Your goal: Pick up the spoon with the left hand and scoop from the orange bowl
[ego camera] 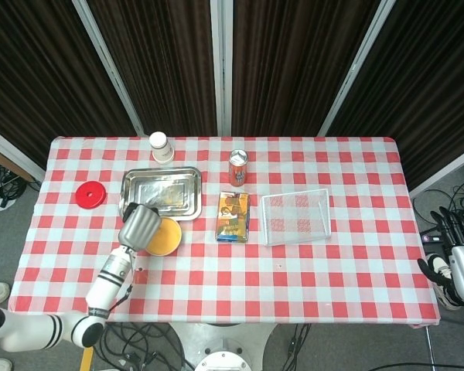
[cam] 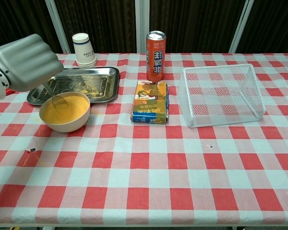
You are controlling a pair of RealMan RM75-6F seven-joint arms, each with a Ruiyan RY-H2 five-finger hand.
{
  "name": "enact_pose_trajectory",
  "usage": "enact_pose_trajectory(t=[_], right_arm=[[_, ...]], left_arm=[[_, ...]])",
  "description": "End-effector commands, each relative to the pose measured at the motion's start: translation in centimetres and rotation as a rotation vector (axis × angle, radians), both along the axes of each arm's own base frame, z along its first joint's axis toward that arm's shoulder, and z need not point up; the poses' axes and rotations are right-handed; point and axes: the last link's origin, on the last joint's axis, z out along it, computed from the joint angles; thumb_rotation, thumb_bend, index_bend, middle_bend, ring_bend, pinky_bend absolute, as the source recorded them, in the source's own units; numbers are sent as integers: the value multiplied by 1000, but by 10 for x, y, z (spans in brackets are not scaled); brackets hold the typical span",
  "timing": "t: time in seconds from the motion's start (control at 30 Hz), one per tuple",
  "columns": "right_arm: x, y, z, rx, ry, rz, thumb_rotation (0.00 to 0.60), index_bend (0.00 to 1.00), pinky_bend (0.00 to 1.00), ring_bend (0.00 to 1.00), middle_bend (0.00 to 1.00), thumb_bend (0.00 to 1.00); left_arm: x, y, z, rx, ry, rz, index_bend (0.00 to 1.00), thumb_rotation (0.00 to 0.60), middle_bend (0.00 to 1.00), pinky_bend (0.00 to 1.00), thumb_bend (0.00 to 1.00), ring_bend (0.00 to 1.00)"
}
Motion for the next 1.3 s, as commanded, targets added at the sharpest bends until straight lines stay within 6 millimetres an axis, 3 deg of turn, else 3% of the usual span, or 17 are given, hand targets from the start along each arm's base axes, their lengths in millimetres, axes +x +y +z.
enact_pose_trajectory(t=[0.03,0.4,0.63,0.97,1.17,1.3], right_arm=[[0,0,0,1,0,-1,600,0,0,0,25,204],[-2,1,1,-2,-4,-3,600,0,0,0,25,204],[-2,2,1,-4,-7,0,600,0,0,0,25,204],[0,4,2,-6,-8,11,600,0,0,0,25,205],[1,4,1,-6,-8,13,600,0,0,0,25,204],[2,5,1,-7,-7,16,600,0,0,0,25,204]], left_arm=[[-1,-3,-7,-10,15,-2,654,600,899,945,446,914],[1,-8,-12,-89,-156,118,654,600,900,945,446,914],[-4,-4,2,-146,-362,280,654,600,900,945,447,916],[-16,7,40,-141,-610,412,654,600,898,944,447,916],[-17,12,62,-129,-681,426,654,600,898,945,447,916],[-14,12,64,-123,-643,392,654,600,898,944,447,916]])
